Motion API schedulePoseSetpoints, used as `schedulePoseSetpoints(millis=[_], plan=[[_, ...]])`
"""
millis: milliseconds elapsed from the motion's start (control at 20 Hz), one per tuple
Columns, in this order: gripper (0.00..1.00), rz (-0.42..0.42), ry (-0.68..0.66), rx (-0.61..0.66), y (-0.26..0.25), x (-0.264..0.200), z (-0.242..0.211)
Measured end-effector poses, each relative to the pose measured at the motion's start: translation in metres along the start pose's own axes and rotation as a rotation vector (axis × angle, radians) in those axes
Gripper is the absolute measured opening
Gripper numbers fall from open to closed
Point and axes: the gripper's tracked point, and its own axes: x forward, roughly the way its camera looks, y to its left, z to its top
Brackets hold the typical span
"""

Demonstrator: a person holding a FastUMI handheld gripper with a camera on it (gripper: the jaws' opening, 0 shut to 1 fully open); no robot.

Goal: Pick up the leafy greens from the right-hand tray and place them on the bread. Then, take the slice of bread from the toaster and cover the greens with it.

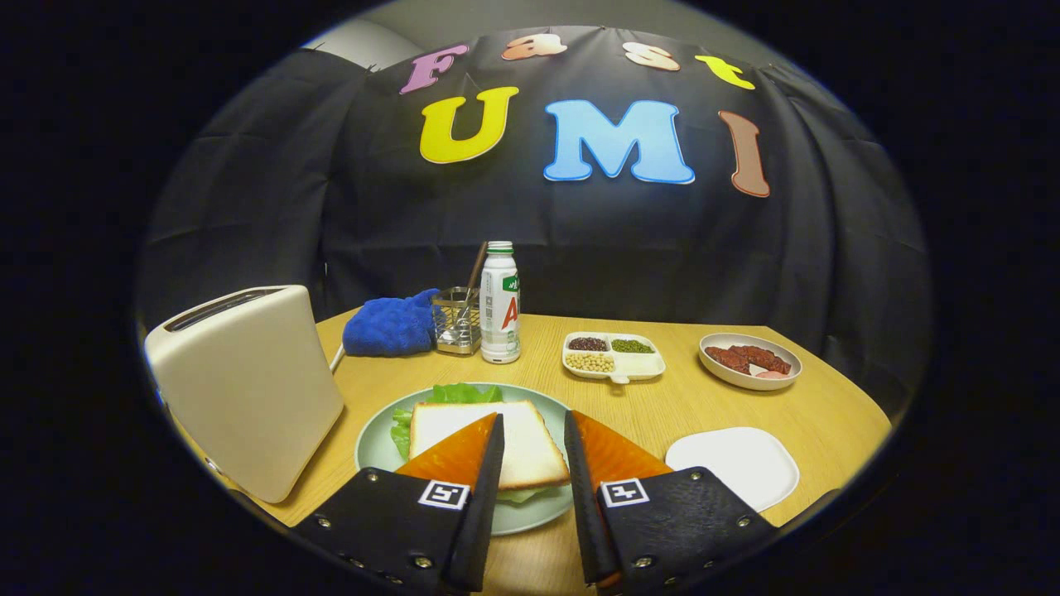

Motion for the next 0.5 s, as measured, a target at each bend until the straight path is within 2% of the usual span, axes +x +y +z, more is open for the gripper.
schedulePoseSetpoints(millis=[500], plan=[[0.43, -0.046, -0.106, 0.019, -0.054, -0.030, 0.028]])
